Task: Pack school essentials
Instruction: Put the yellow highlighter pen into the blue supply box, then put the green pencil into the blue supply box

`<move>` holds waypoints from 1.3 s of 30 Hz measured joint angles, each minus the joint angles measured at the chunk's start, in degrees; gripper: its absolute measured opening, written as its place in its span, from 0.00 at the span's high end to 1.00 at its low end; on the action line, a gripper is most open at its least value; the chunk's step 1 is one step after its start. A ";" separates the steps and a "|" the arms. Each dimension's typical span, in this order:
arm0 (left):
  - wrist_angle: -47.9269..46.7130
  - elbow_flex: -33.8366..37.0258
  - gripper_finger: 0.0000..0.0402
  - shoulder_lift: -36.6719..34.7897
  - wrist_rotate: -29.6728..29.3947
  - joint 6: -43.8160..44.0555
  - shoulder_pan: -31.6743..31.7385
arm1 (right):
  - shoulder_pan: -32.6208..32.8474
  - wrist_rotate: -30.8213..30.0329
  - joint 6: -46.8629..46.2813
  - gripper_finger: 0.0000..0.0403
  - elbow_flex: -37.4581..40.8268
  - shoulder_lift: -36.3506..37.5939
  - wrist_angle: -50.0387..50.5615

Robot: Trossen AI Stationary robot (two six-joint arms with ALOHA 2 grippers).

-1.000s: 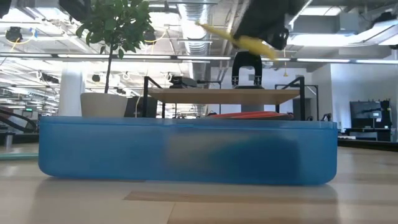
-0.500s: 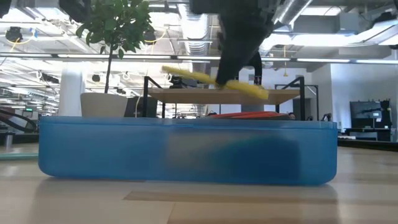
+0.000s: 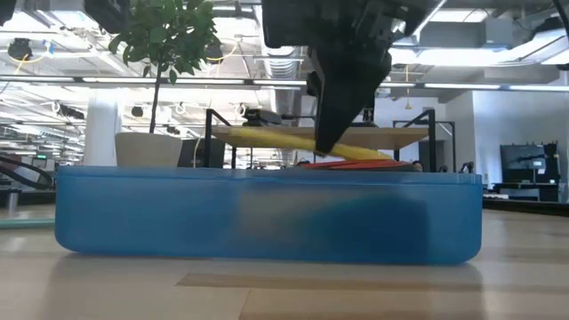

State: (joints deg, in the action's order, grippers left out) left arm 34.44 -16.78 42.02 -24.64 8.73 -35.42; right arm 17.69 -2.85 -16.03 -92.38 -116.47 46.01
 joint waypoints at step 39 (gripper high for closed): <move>-23.73 -2.89 0.75 7.03 2.59 23.11 0.42 | 18.56 -30.32 -21.35 0.56 0.02 5.87 2.53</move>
State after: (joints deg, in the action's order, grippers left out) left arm 10.70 -19.67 49.04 -22.05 31.84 -35.00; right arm 36.25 -33.17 -37.38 -92.36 -110.60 48.54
